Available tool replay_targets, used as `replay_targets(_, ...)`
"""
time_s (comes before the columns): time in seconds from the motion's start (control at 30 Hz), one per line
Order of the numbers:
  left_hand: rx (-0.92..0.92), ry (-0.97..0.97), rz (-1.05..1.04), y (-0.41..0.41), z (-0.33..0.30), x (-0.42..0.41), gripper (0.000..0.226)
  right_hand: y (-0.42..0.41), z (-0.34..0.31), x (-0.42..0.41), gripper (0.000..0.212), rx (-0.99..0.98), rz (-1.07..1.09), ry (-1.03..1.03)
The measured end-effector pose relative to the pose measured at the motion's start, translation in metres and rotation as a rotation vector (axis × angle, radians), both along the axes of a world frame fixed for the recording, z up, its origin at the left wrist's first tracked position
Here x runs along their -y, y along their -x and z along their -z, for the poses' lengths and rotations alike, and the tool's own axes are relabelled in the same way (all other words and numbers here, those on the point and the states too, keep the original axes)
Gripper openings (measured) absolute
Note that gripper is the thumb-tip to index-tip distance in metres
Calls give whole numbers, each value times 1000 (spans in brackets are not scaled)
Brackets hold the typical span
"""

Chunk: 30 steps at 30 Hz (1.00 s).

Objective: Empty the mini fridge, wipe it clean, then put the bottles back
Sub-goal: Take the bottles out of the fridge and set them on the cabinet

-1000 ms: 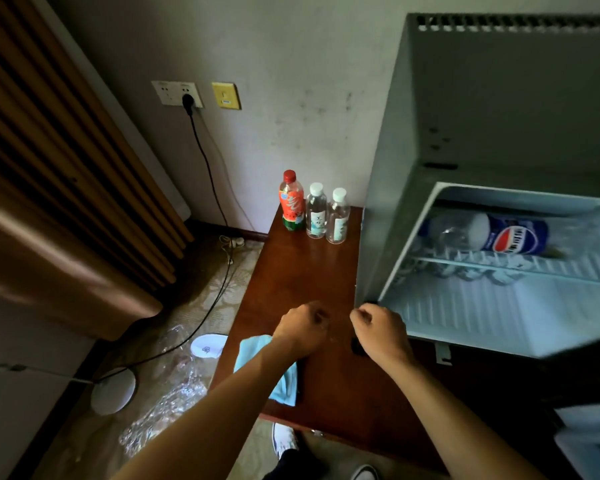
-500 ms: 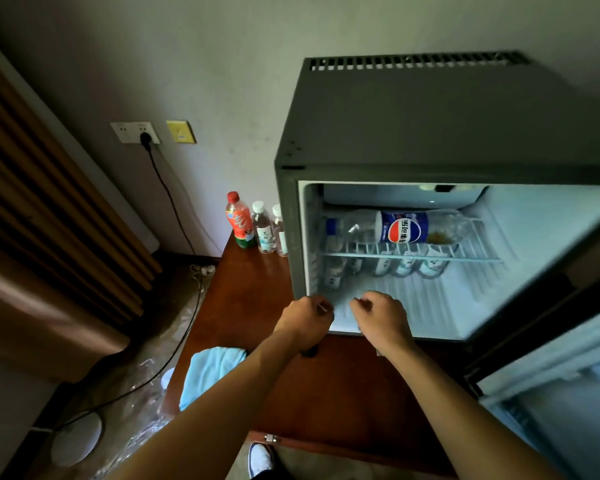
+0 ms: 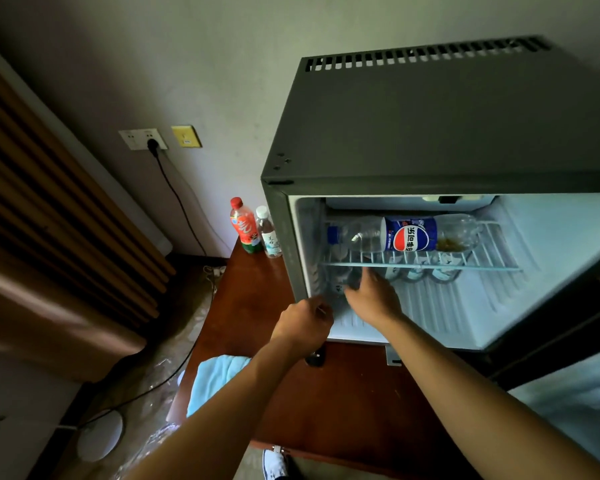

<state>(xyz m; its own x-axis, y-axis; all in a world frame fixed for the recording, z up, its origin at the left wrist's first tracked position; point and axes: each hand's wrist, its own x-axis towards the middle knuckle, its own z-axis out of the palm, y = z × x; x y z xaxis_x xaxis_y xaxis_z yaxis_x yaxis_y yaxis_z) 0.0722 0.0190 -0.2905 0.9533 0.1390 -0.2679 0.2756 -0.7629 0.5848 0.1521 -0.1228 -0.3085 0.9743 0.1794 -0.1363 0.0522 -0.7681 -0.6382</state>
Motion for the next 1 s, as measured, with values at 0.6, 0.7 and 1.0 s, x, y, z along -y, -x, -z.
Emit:
replay_targets(0.6, -30, 17, 10, -3, 8, -14, 24, -14, 7, -25, 25, 202, -82, -32)
replay_targets(0.7, -37, 14, 9, -2, 9, -13, 24, -8, 4, -21, 20, 229, -105, -1)
replay_targets(1.0, -39, 32, 25, 8, 8, -8, 26, 16, 1, 0, 31, 240, -100, 56)
